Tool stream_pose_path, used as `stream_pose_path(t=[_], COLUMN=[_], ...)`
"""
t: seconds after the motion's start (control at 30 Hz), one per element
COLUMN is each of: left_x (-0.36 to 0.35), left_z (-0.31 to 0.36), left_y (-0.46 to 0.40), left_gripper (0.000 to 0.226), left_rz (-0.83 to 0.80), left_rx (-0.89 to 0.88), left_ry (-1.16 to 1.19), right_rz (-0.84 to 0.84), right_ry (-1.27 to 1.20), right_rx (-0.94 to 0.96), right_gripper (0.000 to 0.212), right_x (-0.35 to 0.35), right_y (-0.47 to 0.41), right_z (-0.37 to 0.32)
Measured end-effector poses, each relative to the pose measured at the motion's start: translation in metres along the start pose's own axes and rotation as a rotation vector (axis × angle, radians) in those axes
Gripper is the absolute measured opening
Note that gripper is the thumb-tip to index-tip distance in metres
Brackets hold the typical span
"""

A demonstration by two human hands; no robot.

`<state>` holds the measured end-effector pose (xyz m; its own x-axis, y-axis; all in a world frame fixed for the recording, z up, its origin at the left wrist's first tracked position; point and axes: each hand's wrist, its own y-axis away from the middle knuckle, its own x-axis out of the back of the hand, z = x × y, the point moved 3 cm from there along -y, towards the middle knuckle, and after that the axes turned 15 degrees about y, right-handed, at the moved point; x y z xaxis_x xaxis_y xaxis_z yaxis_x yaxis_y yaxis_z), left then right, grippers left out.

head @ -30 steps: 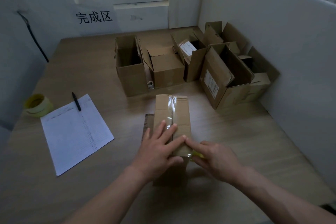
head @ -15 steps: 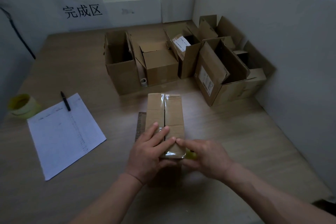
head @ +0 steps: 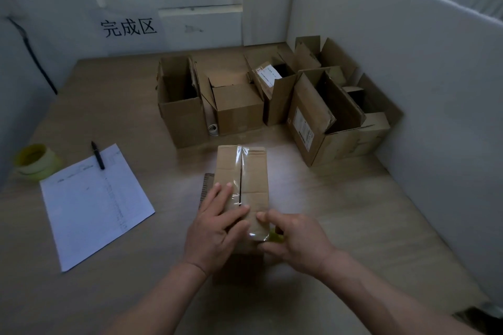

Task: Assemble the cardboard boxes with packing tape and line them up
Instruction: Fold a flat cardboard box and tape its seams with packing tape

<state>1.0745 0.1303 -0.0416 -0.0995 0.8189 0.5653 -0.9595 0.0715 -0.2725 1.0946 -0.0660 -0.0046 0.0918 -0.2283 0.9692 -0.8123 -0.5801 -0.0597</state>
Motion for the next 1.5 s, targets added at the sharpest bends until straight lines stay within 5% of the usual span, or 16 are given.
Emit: stream_pose_path(t=[0.17, 0.27, 0.33, 0.43, 0.5, 0.63, 0.87, 1.0, 1.1, 1.2, 1.3, 1.4, 1.5], left_x=[-0.012, -0.011, -0.006, 0.004, 0.003, -0.022, -0.021, -0.026, -0.03, -0.029, -0.031, -0.035, -0.035], left_z=[0.012, 0.015, 0.019, 0.033, 0.048, 0.057, 0.054, 0.063, 0.069, 0.074, 0.077, 0.082, 0.083], left_y=[0.006, 0.002, 0.0, -0.005, -0.008, 0.001, -0.007, -0.015, -0.011, -0.015, -0.028, -0.044, -0.06], left_gripper=[0.028, 0.029, 0.032, 0.048, 0.056, 0.052, 0.053, 0.041, 0.039, 0.048, 0.062, 0.042, 0.03], left_rz=[0.466, 0.582, 0.502, 0.225, 0.154, 0.121, -0.035, -0.097, -0.135, -0.186, -0.435, -0.715, -0.816], left_rx=[0.487, 0.59, 0.565, 0.375, 0.346, 0.634, 0.647, 0.305, 0.004, -0.082, -0.107, -0.1, -0.107], left_ry=[0.358, 0.592, 0.484, -0.243, -0.472, -0.323, -0.405, -0.623, -0.526, -0.486, -0.622, -0.718, -0.655], right_rz=[0.019, -0.008, -0.025, -0.078, -0.134, -0.221, -0.319, -0.336, -0.352, -0.288, -0.283, -0.316, -0.319], right_ry=[-0.04, -0.052, -0.071, -0.114, -0.119, -0.121, -0.154, -0.153, -0.173, -0.23, -0.37, -0.411, -0.394], right_rx=[-0.083, -0.082, -0.057, -0.023, -0.008, 0.012, 0.053, 0.081, 0.117, 0.066, -0.03, -0.081, -0.132], right_gripper=[0.052, 0.052, 0.049, 0.043, 0.041, 0.047, 0.051, 0.053, 0.056, 0.053, 0.045, 0.044, 0.028], right_x=[-0.01, -0.007, -0.002, 0.005, 0.009, 0.012, 0.01, 0.009, 0.006, 0.002, -0.004, -0.01, -0.009], right_y=[0.005, 0.003, 0.002, 0.004, 0.004, -0.002, -0.009, -0.011, -0.001, 0.018, 0.038, 0.044, 0.038], right_z=[-0.004, -0.002, -0.001, 0.0, 0.003, 0.011, 0.021, 0.025, 0.025, 0.035, 0.044, 0.048, 0.055])
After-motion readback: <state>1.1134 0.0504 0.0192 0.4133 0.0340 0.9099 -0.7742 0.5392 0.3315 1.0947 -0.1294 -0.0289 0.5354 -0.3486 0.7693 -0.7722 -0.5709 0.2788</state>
